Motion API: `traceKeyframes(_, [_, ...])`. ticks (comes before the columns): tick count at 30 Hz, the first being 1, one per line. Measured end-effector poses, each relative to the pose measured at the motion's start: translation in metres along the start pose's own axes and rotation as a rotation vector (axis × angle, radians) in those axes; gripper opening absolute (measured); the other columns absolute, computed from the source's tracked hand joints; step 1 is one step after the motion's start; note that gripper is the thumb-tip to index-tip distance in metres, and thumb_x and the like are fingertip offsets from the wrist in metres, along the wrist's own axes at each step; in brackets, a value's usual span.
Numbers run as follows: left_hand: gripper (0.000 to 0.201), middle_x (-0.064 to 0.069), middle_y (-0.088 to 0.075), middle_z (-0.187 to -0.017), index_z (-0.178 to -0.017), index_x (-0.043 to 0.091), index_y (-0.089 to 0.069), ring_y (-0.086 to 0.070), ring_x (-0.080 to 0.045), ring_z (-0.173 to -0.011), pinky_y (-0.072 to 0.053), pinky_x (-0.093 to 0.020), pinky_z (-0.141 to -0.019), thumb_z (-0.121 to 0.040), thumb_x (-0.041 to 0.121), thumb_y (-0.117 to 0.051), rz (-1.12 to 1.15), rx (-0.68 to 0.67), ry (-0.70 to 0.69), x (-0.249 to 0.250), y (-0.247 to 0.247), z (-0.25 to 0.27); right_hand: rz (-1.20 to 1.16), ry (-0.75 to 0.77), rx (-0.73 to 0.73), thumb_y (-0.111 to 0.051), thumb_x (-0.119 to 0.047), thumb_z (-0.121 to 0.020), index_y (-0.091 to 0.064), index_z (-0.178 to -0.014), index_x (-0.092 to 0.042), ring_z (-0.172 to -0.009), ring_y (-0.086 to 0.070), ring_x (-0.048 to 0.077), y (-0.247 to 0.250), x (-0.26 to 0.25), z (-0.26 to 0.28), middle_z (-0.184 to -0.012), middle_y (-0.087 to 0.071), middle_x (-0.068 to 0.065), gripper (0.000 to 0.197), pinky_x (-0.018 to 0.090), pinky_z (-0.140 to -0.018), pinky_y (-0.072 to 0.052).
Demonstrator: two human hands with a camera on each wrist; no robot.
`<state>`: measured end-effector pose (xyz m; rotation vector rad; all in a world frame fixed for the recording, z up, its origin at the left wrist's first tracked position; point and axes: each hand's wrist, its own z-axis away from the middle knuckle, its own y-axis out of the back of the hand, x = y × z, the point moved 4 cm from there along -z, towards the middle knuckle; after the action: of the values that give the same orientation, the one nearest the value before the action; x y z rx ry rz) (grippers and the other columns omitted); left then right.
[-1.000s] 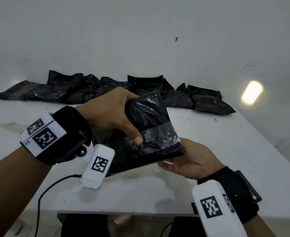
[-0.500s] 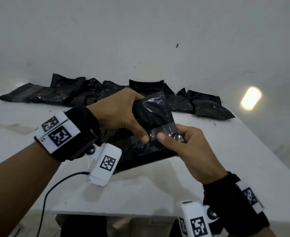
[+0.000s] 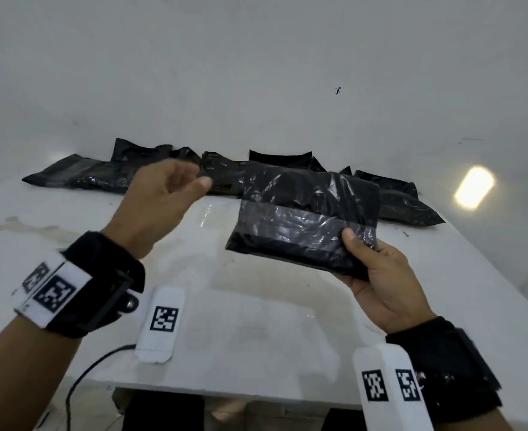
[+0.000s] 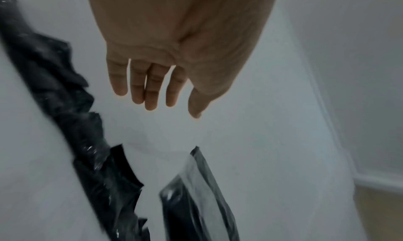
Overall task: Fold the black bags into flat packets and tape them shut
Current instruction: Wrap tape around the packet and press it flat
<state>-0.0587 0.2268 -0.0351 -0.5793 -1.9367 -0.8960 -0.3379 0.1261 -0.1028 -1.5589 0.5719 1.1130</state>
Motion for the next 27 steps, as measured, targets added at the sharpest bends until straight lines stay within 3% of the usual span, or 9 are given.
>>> traceKeyframes(2, [0.022,-0.008,-0.07,-0.108,-0.104,0.013,-0.067,-0.065,-0.021,-0.109,-0.053,-0.038,-0.094,-0.095,0.032,-0.062,0.154,-0.025,0.185,-0.02,-0.007,0.009,-0.031,-0.003,0.019,-0.067,-0.018,-0.079,-0.068,-0.11,0.0,-0.091,-0.072,0.023,-0.001,0.002,-0.003,-0.103,-0.075,0.015,0.036,0.031,-0.073,-0.06])
traceKeyframes(7, [0.06,-0.023,-0.067,-0.113,-0.119,-0.002,-0.057,-0.067,-0.036,-0.104,-0.056,-0.045,-0.086,-0.088,0.049,-0.064,0.677,-0.142,0.739,-0.047,-0.034,0.024,-0.081,-0.046,0.029,-0.068,-0.02,-0.078,-0.064,-0.119,0.001,-0.102,-0.07,0.026,-0.007,0.012,-0.004,-0.113,-0.072,0.017,0.046,0.033,-0.08,-0.06])
traceKeyframes(10, [0.071,-0.028,-0.064,-0.118,-0.122,-0.008,-0.055,-0.066,-0.039,-0.107,-0.055,-0.047,-0.086,-0.082,0.048,-0.07,0.981,-0.236,0.9,-0.044,-0.043,0.026,-0.11,-0.065,0.027,-0.068,-0.02,-0.079,-0.065,-0.117,0.0,-0.1,-0.07,0.025,-0.008,0.016,-0.004,-0.113,-0.072,0.017,0.043,0.032,-0.079,-0.06])
traceKeyframes(12, [0.061,-0.024,-0.066,-0.115,-0.115,-0.009,-0.058,-0.068,-0.036,-0.103,-0.058,-0.045,-0.085,-0.083,0.041,-0.071,1.08,-0.228,0.916,-0.04,-0.045,0.025,-0.131,-0.078,0.016,-0.066,-0.019,-0.08,-0.065,-0.116,-0.001,-0.099,-0.071,0.024,-0.01,0.017,-0.003,-0.113,-0.072,0.017,0.04,0.031,-0.076,-0.06])
traceKeyframes(15, [0.021,-0.014,-0.071,-0.095,-0.093,0.0,-0.064,-0.071,-0.026,-0.082,-0.059,-0.04,-0.077,-0.088,0.021,-0.065,1.06,-0.189,0.869,-0.035,-0.048,0.022,-0.17,-0.1,-0.007,-0.064,-0.018,-0.082,-0.064,-0.118,0.0,-0.098,-0.072,0.023,-0.014,0.017,-0.002,-0.114,-0.072,0.017,0.041,0.03,-0.072,-0.06])
traceKeyframes(17, [0.009,-0.011,-0.071,-0.086,-0.085,0.004,-0.063,-0.071,-0.022,-0.071,-0.059,-0.036,-0.072,-0.089,0.012,-0.063,1.042,-0.161,0.856,-0.035,-0.05,0.02,-0.202,-0.115,-0.033,-0.062,-0.018,-0.082,-0.062,-0.121,0.001,-0.1,-0.071,0.023,-0.018,0.017,-0.001,-0.116,-0.071,0.017,0.043,0.03,-0.073,-0.06])
traceKeyframes(22, [0.003,-0.014,-0.069,-0.082,-0.083,0.001,-0.063,-0.067,-0.022,-0.066,-0.059,-0.03,-0.06,-0.083,0.003,-0.061,1.024,-0.211,0.871,-0.03,-0.059,0.026,-0.245,-0.16,-0.086,-0.061,-0.018,-0.083,-0.063,-0.119,-0.001,-0.096,-0.073,0.022,-0.029,0.022,-0.001,-0.115,-0.071,0.016,0.04,0.029,-0.073,-0.06])
traceKeyframes(27, [0.018,-0.012,-0.068,-0.068,-0.076,0.003,-0.062,-0.063,-0.02,-0.052,-0.055,-0.027,-0.052,-0.09,-0.003,-0.052,1.032,-0.191,0.862,-0.027,-0.065,0.029,-0.239,-0.196,-0.081,-0.062,-0.018,-0.082,-0.063,-0.12,0.0,-0.094,-0.073,0.022,-0.035,0.028,-0.001,-0.115,-0.071,0.017,0.042,0.029,-0.071,-0.061])
